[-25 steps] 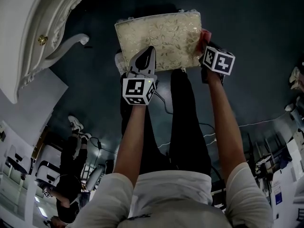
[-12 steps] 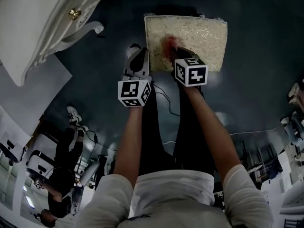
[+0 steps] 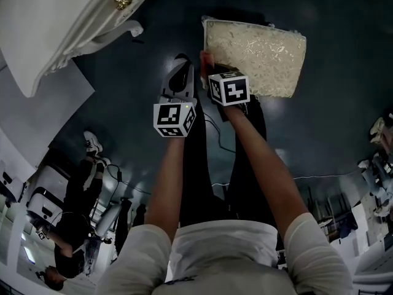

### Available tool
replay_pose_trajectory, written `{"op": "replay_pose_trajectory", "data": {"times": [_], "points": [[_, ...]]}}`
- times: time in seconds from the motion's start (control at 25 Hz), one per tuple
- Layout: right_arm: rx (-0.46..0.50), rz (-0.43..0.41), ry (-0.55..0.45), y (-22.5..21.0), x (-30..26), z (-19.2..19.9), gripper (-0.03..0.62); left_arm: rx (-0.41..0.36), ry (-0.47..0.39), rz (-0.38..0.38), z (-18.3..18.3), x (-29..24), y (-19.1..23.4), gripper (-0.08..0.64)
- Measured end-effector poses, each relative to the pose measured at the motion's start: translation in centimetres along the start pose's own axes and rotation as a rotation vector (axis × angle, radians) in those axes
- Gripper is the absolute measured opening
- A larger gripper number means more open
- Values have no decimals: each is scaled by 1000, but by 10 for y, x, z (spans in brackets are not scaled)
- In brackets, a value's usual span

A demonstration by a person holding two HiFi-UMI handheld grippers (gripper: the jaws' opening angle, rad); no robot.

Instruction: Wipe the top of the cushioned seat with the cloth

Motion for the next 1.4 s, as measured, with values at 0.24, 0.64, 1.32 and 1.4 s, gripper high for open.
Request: {"op": "replay_pose_trajectory", "data": {"times": [0.24, 0.64, 1.32, 1.4], "points": [[-39, 59, -44, -29, 28, 16, 25, -7, 17, 25, 13, -11, -21, 14], [-138, 192, -105, -132, 104, 71, 25, -56, 71, 125, 46, -47, -103, 14], [-326, 379, -100, -245, 164, 137, 25, -87, 101, 182, 66, -72, -167, 14], [-323, 381, -131, -236, 169, 129, 25, -76, 91, 161, 62, -67, -158, 14]]}}
Point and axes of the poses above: the fingertips, and each gripper's own axes: x backward along the fingers, y to its left, z out of its underside, the point moved 10 cm from there along x, backward along the fingers, and after that the axes turned 12 degrees about x, right-handed, at the moved point
